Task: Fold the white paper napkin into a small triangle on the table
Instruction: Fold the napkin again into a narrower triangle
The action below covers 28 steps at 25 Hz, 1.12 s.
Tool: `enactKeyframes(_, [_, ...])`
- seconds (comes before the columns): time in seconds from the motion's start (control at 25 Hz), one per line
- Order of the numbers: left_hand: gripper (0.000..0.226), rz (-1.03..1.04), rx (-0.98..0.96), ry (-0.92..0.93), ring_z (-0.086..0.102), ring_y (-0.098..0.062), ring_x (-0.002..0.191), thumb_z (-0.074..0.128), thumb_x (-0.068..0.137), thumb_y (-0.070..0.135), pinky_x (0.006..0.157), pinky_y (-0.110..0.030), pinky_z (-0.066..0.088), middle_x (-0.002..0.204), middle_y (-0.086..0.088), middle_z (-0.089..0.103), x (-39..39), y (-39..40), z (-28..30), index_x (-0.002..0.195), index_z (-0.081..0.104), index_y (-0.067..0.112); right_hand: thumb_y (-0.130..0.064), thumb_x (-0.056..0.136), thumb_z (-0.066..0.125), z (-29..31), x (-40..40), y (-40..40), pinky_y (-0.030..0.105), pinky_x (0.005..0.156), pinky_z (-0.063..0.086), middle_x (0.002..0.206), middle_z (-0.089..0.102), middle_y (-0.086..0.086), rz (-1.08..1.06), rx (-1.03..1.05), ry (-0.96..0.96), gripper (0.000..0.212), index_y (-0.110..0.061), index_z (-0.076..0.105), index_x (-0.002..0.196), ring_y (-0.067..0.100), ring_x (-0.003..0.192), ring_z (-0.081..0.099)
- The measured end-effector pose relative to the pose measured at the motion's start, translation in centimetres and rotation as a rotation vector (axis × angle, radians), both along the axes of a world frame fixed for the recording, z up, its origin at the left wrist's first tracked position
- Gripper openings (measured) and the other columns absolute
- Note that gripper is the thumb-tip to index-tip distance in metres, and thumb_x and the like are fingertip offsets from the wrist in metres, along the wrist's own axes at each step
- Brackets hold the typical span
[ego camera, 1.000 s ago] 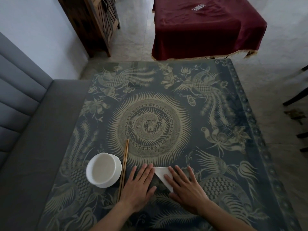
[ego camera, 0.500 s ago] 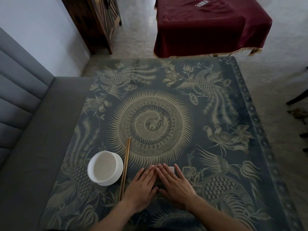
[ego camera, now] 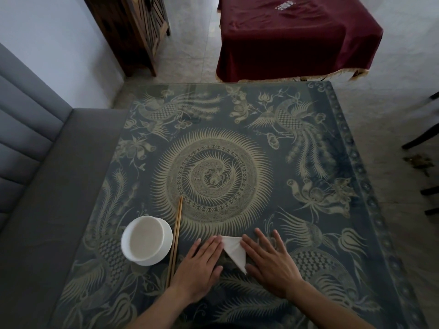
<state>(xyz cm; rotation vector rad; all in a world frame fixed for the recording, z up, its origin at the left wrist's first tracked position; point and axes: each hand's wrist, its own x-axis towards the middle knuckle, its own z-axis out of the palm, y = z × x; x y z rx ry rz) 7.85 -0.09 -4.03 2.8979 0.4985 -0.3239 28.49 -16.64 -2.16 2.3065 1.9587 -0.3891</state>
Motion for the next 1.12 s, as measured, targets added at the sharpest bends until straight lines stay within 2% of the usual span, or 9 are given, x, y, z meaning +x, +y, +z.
enactKeyframes(0.16, [0.063,0.018,-0.034,-0.054,0.008,-0.019,0.151,0.033,0.103,0.044,0.117,-0.043,0.012,0.164,-0.004,0.017,0.7,-0.1,0.6,0.155,0.024,0.010,-0.053,0.098,0.037,0.0,-1.5,-0.5,0.056,0.109,0.017,0.156,0.033,0.001,-0.050,0.061,0.046,0.063,-0.017,0.039,0.148,0.024,0.147,0.014])
enactKeyframes(0.28, [0.061,-0.086,-0.074,-0.075,0.008,-0.020,0.151,0.033,0.103,0.040,0.118,-0.042,0.012,0.164,-0.005,0.018,2.2,-0.4,0.9,0.155,0.023,0.010,-0.054,0.096,0.040,-0.4,-2.6,-1.6,0.054,0.109,0.019,0.155,0.035,0.002,0.031,0.050,0.040,0.064,-0.016,0.041,0.147,0.025,0.146,0.021])
enactKeyframes(0.4, [0.057,-0.170,-0.086,-0.086,0.008,-0.016,0.151,0.029,0.103,0.035,0.120,-0.041,0.011,0.163,-0.002,0.022,4.4,0.1,1.3,0.156,0.022,0.014,-0.054,0.096,0.039,-0.2,-2.4,-1.3,0.053,0.108,0.017,0.156,0.034,0.003,0.011,0.035,0.031,0.066,-0.014,0.038,0.149,0.026,0.145,0.023])
enactKeyframes(0.6, [0.058,-0.251,-0.075,-0.065,0.010,-0.013,0.151,0.023,0.104,0.041,0.123,-0.044,0.007,0.158,-0.001,0.035,6.0,1.3,1.1,0.156,0.016,0.017,-0.055,0.097,0.034,0.0,-1.9,-0.4,0.052,0.109,0.016,0.157,0.032,0.004,0.009,0.006,0.005,0.066,-0.015,0.038,0.149,0.028,0.145,0.023])
enactKeyframes(0.88, [0.061,-0.162,-0.188,-0.033,-0.006,-0.006,0.150,0.021,0.101,0.040,0.123,-0.037,-0.001,0.161,0.004,0.027,6.1,1.4,1.0,0.157,0.009,0.023,-0.056,0.098,0.037,-0.3,-1.9,-1.3,0.056,0.108,0.016,0.155,0.035,0.000,0.039,0.008,-0.007,0.061,-0.020,0.043,0.147,0.028,0.145,0.023])
enactKeyframes(1.0, [0.062,-0.160,-0.196,-0.020,-0.008,-0.007,0.150,0.022,0.099,0.038,0.123,-0.038,-0.001,0.161,0.005,0.028,6.2,1.6,1.0,0.157,0.008,0.025,-0.056,0.098,0.036,-0.6,-2.1,-2.8,0.056,0.108,0.018,0.151,0.043,-0.004,0.081,0.075,-0.004,0.057,-0.022,0.049,0.142,0.029,0.143,0.028])
enactKeyframes(1.12, [0.064,-0.167,-0.178,-0.005,-0.009,-0.009,0.150,0.025,0.098,0.037,0.123,-0.040,-0.002,0.161,0.005,0.027,6.0,1.5,0.9,0.157,0.005,0.025,-0.057,0.094,0.043,-1.0,-2.0,-4.0,0.057,0.106,0.023,0.146,0.050,-0.005,0.140,0.138,-0.006,0.056,-0.023,0.056,0.137,0.030,0.141,0.034])
